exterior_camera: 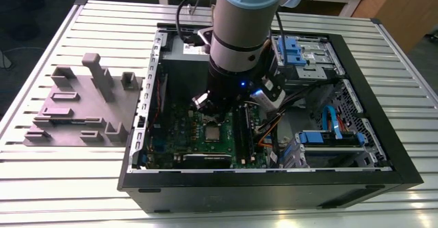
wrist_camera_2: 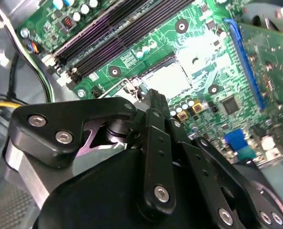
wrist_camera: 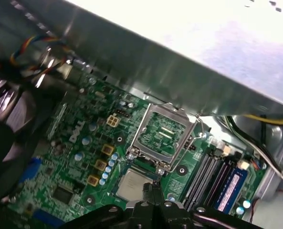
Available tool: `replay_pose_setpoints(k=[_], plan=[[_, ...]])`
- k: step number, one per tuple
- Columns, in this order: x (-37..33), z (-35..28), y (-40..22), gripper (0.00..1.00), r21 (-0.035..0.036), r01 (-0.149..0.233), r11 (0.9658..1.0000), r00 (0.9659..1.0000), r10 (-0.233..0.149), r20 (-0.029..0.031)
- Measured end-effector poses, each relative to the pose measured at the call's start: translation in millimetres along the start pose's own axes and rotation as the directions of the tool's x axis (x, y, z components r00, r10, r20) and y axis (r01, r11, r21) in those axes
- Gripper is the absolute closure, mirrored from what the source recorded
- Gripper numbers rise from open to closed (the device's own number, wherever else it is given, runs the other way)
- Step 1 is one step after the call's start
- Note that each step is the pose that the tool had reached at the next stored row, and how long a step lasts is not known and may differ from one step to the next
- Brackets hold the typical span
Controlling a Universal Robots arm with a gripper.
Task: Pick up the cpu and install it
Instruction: 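Close the cpu cover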
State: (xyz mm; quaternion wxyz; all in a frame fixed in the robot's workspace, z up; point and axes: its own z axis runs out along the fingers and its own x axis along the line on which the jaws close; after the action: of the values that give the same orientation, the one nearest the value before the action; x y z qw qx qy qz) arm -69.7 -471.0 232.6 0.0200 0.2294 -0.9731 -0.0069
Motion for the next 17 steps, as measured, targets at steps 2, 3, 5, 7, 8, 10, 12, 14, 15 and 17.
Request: replay_pose_setpoints(k=[2,3,5,7,8,10,12,14,15,17], plan=[[0.0,0.2,0.0,0.89,0.0013,0.037,0.9993,0.9993,-0.037,-0.0009],[0.0,0.3,0.0,0.89,0.0019,0.056,0.9985,0.9985,-0.056,-0.0013],[0.0,0.4,0.0,0.89,0.0031,0.091,0.9958,0.9958,-0.091,-0.0022],[0.0,0.6,0.0,0.89,0.0043,0.127,0.9919,0.9919,-0.127,-0.0031],[0.0,0.6,0.0,0.89,0.0049,0.145,0.9894,0.9894,-0.145,-0.0036],[0.0,0.7,0.0,0.89,0.0061,0.182,0.9833,0.9833,-0.182,-0.0046],[0.0,0.8,0.0,0.89,0.0071,0.217,0.9762,0.9762,-0.217,-0.0057],[0.0,0.8,-0.1,0.89,0.0076,0.233,0.9726,0.9726,-0.233,-0.0061],[0.0,0.8,0.0,0.89,0.0076,0.233,0.9725,0.9725,-0.233,-0.0062],[0.0,0.8,0.0,0.89,0.0076,0.233,0.9724,0.9725,-0.233,-0.0061]])
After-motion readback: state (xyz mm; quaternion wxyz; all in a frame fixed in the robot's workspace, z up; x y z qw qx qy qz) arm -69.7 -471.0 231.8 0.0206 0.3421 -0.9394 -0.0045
